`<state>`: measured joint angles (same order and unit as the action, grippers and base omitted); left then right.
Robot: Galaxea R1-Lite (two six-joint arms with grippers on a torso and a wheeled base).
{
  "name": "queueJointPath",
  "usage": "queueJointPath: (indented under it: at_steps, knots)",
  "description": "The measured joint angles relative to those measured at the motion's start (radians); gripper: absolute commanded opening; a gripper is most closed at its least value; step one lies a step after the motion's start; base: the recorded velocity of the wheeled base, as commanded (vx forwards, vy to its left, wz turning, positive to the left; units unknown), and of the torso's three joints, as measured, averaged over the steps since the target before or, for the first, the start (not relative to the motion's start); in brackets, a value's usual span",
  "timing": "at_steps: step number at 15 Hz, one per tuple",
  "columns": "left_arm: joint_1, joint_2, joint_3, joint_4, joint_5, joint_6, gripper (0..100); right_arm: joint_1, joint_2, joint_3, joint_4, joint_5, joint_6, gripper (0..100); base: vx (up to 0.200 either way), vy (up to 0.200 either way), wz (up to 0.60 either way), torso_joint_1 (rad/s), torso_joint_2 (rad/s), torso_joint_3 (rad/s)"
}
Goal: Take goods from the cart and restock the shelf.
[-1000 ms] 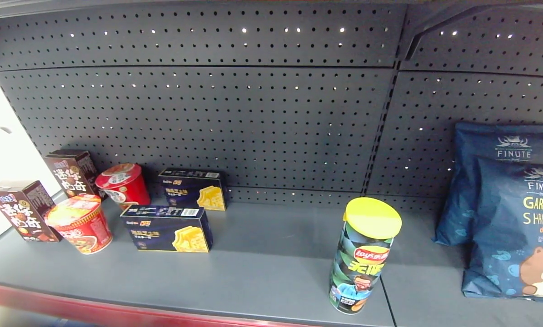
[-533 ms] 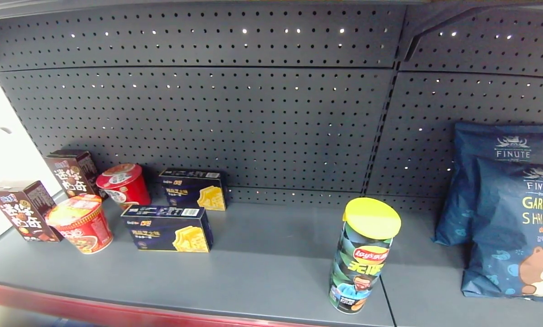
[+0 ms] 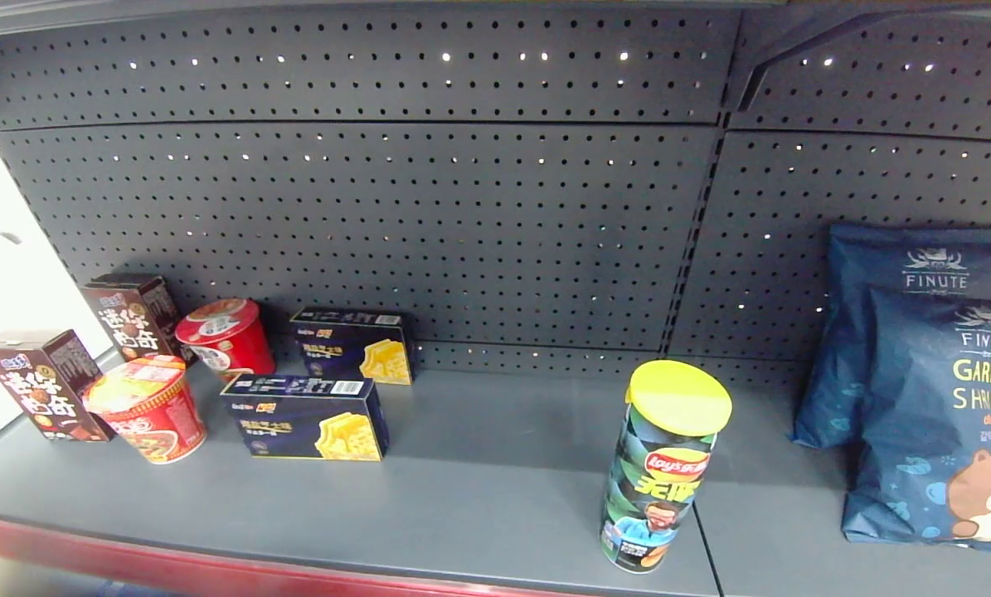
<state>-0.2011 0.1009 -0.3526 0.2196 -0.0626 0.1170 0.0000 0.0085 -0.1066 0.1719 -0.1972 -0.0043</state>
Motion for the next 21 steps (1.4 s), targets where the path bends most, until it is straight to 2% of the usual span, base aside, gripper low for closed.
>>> queueJointPath:
  at_steps: [8,13,16,17,18,21]
  knots:
    - [-0.010,0.000,-0.016,0.012,-0.013,-0.010,0,-0.001,-0.003,0.015,-0.029,0.018,-0.002,100,0.000,0.000,-0.15,0.001,0.00,0.001]
    - [-0.117,0.008,-0.024,0.005,-0.015,-0.001,0,0.001,-0.003,0.023,-0.040,0.043,-0.003,100,0.000,0.000,-0.12,0.000,0.00,0.000]
    - [-0.192,0.022,-0.015,0.008,-0.018,-0.013,0,-0.001,-0.003,0.022,-0.043,0.069,-0.003,100,0.000,0.000,0.00,0.000,0.00,0.000]
    - [-0.215,0.046,-0.027,0.001,-0.027,-0.030,0,0.000,-0.003,0.022,-0.041,0.080,-0.003,100,0.000,0.000,0.00,0.000,0.00,0.000]
    - [-0.249,0.094,-0.049,-0.010,-0.037,-0.063,0,0.000,-0.003,0.022,-0.042,0.083,-0.003,100,0.000,0.000,0.00,0.000,0.00,0.000]
    - [-0.405,0.297,-0.118,-0.117,-0.086,-0.212,0,0.000,-0.003,0.023,-0.049,0.085,-0.003,100,0.000,0.000,0.00,0.000,0.00,0.000]
